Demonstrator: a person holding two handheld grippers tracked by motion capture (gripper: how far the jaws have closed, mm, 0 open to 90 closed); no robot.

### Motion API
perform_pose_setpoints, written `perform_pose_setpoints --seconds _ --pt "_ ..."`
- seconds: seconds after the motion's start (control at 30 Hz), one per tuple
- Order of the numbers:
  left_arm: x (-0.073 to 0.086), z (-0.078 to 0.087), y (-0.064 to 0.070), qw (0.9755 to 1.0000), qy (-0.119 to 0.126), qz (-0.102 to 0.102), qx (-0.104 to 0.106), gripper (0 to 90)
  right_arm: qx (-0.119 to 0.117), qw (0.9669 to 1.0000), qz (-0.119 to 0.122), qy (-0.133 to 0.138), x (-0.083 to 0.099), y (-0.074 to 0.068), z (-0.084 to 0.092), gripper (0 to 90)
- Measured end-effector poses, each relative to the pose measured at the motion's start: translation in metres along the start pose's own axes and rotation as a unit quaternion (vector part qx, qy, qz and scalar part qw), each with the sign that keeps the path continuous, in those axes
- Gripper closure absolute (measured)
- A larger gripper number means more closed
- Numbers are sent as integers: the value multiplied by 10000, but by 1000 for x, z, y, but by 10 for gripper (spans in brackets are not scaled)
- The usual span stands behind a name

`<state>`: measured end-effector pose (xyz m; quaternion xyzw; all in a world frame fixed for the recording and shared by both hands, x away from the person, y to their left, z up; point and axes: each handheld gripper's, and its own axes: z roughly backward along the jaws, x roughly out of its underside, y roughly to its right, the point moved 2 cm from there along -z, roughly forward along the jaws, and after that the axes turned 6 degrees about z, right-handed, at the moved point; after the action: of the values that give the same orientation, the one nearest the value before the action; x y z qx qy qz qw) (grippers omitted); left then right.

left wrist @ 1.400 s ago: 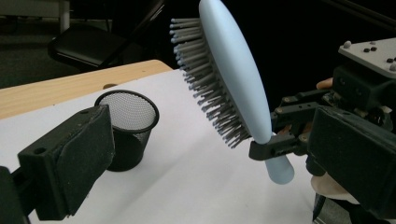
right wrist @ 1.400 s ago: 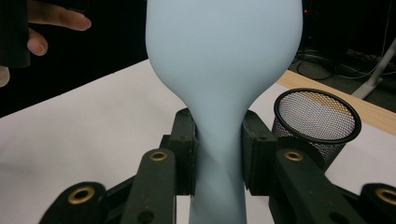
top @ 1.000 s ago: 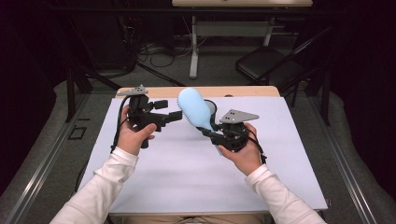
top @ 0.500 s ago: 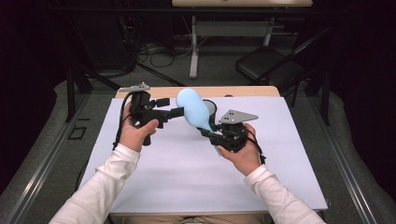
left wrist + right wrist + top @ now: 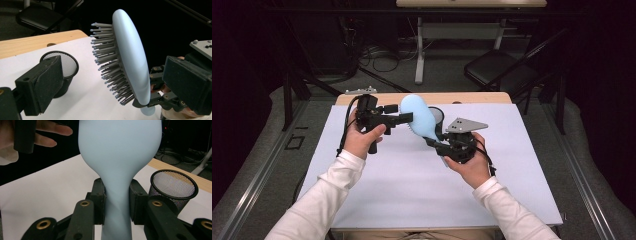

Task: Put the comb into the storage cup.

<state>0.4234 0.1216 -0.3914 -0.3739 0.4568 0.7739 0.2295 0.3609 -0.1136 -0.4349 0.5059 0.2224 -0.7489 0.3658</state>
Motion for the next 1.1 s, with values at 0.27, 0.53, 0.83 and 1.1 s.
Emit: perform_pose_setpoints --seconds 0.27,0.53,0.83,1.1 --pt "0 -9 4 9999 -129 -27 46 49 -7 10000 13 19 0 -1 0 697" --pt "-1 -15 8 9998 -132 -6 130 98 -10 10000 40 34 -1 -2 -1 697" --pt "0 -19 11 9997 -172 -28 181 155 -1 10000 75 49 -1 -3 -2 697" --pt "-1 -22 12 9996 -189 -51 212 167 19 9999 126 55 -1 -4 -2 697"
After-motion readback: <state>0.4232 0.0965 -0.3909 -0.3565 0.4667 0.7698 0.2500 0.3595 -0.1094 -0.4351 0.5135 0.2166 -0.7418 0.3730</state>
